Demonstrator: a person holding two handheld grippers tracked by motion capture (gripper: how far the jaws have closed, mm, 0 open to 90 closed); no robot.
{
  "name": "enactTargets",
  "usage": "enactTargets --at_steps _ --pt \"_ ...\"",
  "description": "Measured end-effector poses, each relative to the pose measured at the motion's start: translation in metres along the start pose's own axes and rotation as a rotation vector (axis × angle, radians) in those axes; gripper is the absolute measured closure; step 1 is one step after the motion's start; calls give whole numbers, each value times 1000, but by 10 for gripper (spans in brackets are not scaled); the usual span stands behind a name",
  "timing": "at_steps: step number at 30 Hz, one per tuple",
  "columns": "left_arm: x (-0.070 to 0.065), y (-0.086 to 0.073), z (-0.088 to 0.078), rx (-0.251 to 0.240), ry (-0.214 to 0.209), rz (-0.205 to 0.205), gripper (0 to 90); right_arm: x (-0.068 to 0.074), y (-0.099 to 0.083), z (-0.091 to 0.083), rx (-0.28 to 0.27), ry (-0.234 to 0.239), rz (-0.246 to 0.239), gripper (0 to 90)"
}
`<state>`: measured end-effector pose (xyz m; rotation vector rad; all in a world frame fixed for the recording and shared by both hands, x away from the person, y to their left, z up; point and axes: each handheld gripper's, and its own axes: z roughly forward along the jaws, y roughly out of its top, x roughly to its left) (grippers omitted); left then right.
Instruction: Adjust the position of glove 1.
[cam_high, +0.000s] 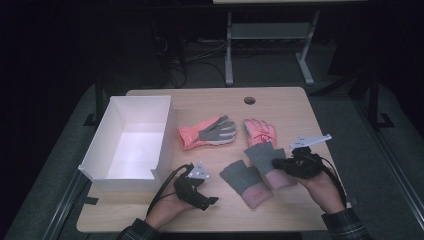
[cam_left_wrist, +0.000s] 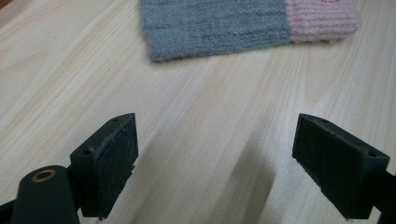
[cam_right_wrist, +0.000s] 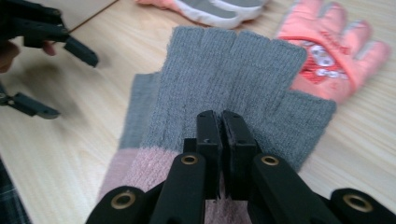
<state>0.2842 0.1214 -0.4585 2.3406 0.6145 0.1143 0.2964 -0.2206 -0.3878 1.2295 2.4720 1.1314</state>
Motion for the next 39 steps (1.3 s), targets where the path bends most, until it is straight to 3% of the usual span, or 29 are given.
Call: enactTargets --at_steps 3,11,13,18,24,39 --pt "0 0 0 1 0 1 138 8 1 5 3 19 -25 865" --pt "0 0 1 8 -1 5 139 25 2 20 3 61 -19 864" --pt "0 0 1 9 -2 4 138 26 1 24 -4 58 -37 865" --pt "-1 0 1 10 -5 0 138 32 0 35 12 76 -19 865" --pt "0 0 1 14 -3 5 139 41 -3 48 43 78 -30 864" --pt "-1 0 1 21 -2 9 139 40 -7 66 99 72 -43 862"
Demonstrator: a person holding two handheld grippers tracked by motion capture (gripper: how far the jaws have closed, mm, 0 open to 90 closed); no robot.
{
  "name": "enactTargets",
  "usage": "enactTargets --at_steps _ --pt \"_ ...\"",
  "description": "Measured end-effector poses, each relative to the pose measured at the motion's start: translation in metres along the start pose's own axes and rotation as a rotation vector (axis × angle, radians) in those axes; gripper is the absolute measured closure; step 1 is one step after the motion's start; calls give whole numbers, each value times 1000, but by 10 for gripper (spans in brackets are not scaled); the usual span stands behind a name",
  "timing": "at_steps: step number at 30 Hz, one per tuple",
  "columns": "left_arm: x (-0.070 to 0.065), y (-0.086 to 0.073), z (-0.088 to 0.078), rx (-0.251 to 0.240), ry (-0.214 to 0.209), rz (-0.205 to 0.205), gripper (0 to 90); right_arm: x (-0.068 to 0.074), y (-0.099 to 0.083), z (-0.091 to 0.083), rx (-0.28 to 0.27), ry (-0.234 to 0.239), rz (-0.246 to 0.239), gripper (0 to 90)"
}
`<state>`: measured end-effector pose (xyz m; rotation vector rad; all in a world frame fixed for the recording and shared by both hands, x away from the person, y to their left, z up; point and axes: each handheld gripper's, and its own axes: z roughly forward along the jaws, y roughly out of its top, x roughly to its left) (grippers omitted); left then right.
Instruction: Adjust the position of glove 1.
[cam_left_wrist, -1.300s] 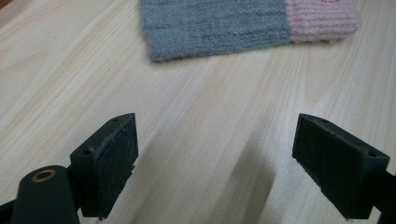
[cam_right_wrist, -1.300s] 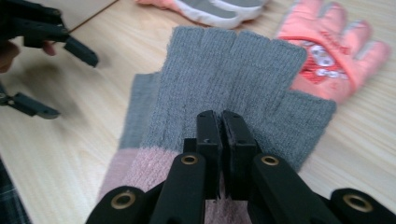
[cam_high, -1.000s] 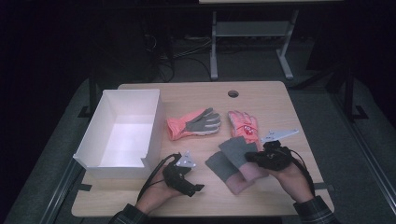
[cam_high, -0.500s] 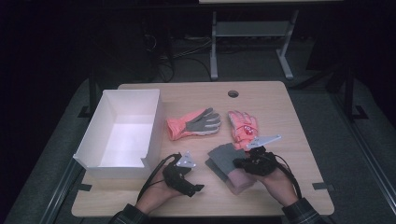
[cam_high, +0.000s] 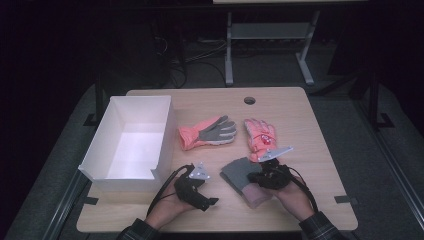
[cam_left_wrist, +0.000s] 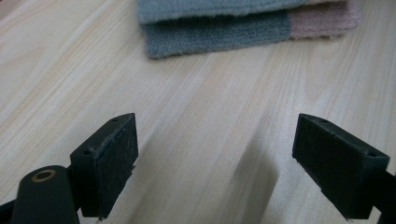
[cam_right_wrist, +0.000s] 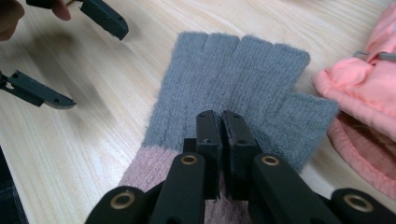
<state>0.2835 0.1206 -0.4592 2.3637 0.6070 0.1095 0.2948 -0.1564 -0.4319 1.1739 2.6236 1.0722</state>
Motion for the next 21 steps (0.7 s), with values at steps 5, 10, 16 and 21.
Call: enactTargets --at_steps 5,10,16,21 --pt "-1 0 1 0 -1 0 138 0 0 8 19 4 -28 855" --pt "-2 0 1 0 -4 2 139 -1 -1 5 -1 8 -40 700" --pt "-1 1 -4 -32 -15 -36 247 -10 -5 -21 -77 -18 -36 738" --pt "-2 6 -11 -45 -54 -31 608 -29 -18 -36 -84 -64 -34 900"
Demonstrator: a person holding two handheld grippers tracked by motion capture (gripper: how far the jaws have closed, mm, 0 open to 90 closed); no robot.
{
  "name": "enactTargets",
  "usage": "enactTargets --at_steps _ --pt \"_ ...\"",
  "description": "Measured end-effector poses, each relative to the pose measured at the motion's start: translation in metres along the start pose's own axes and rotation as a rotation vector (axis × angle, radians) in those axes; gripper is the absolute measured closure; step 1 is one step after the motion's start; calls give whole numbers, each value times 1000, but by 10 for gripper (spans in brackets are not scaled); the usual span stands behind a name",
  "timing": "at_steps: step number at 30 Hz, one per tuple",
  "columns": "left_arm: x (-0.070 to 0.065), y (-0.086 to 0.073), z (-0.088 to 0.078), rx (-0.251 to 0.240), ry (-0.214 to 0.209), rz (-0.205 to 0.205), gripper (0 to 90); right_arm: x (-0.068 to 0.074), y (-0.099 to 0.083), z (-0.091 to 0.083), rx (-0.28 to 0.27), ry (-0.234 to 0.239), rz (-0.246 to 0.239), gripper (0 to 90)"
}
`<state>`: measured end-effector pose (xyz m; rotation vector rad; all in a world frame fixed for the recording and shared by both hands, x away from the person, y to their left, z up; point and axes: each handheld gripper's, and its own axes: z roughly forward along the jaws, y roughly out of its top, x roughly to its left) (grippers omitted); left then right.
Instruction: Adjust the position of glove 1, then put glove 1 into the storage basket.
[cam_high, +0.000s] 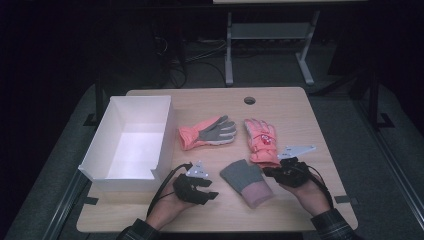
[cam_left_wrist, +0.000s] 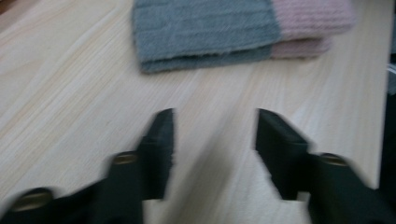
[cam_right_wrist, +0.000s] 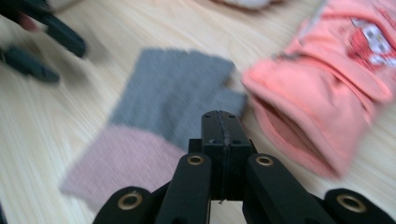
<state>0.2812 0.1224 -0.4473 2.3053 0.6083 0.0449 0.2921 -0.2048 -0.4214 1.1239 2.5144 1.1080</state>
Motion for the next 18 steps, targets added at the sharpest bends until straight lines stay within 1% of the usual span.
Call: enactTargets --at_steps 1,2,3,5,6,7,8,9,10,11,12,13,16,17,18 --pt "0 1 -1 11 -15 9 667 -2 -3 -1 7 -6 -3 900" --pt "-2 2 1 4 -25 5 781 -4 -6 -1 14 -9 -11 900" --pt "-2 3 0 14 -26 16 822 -5 -9 -2 24 -5 -14 900" --pt "-4 6 2 15 -37 11 896 -8 -14 -3 30 4 -17 899" --pt "-4 8 3 27 -38 22 896 -9 -16 -4 32 8 -20 899" --pt "-5 9 5 27 -36 18 897 -10 -18 -4 33 8 -26 899" --pt "-5 11 6 35 -35 27 897 -11 -20 -4 43 7 -24 899" --pt "-6 13 8 27 -35 16 897 -11 -22 -3 49 15 -24 900" --pt "-5 14 10 32 -35 18 897 -11 -24 -3 57 18 -26 900" --pt "-6 17 13 27 -36 8 896 -10 -25 -2 64 25 -30 899" --pt "-5 19 16 26 -36 8 896 -9 -27 -1 75 29 -41 900" --pt "-4 21 18 37 -36 21 896 -9 -27 1 82 33 -47 899" --pt "-5 27 28 41 -34 10 895 -7 -28 4 98 43 -49 899" --pt "-3 28 30 53 -39 25 895 -7 -28 6 102 47 -52 900" --pt "-3 30 33 56 -40 21 895 -7 -28 8 110 52 -52 899"
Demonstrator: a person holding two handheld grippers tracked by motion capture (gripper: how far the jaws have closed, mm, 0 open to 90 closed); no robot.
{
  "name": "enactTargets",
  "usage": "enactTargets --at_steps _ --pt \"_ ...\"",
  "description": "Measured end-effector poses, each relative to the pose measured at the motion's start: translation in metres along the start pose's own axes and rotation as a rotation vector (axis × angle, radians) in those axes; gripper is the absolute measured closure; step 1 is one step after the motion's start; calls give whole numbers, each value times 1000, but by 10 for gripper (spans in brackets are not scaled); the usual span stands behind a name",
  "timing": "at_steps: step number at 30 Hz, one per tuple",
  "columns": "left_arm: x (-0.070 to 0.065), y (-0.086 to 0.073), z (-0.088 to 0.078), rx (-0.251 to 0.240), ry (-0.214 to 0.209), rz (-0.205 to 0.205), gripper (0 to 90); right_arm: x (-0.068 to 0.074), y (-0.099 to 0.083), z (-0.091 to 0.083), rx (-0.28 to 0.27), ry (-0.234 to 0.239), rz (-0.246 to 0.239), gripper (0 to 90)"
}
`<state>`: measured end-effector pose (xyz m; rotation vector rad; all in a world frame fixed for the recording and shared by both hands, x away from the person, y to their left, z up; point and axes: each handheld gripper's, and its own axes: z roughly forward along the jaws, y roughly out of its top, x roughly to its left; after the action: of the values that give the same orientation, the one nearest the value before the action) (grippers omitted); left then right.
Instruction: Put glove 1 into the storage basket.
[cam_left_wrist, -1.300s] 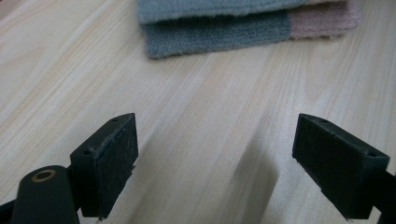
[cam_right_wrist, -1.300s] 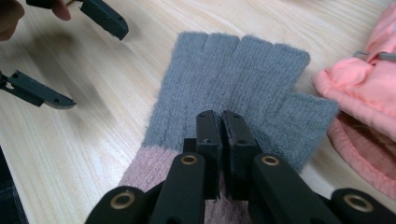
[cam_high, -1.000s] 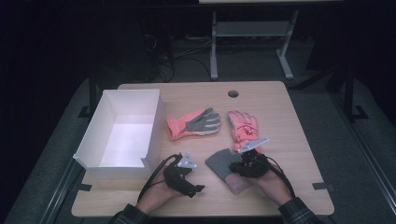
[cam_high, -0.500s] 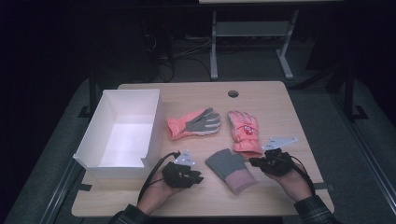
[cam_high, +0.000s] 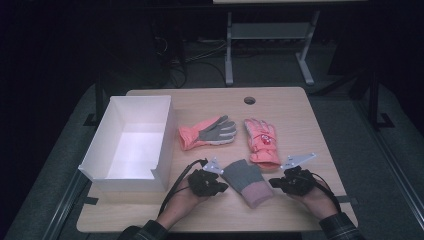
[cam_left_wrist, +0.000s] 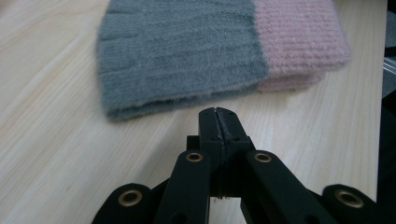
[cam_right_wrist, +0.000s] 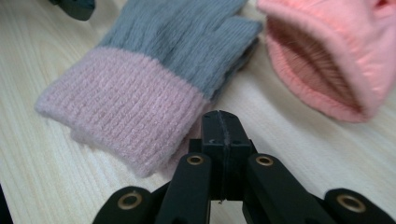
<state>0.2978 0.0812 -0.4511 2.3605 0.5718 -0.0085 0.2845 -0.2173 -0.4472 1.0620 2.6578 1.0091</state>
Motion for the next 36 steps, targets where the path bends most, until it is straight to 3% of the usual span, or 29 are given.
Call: enactTargets --at_steps 12,13,18,36 --pt "8 10 14 1 2 -28 895 6 1 8 30 45 -26 900" --pt "10 10 13 11 1 -15 895 6 1 8 29 51 -32 900" --pt "13 8 9 2 8 -26 889 12 3 11 31 79 -48 900" --pt "25 3 1 -4 37 -63 886 51 13 29 50 183 -139 900"
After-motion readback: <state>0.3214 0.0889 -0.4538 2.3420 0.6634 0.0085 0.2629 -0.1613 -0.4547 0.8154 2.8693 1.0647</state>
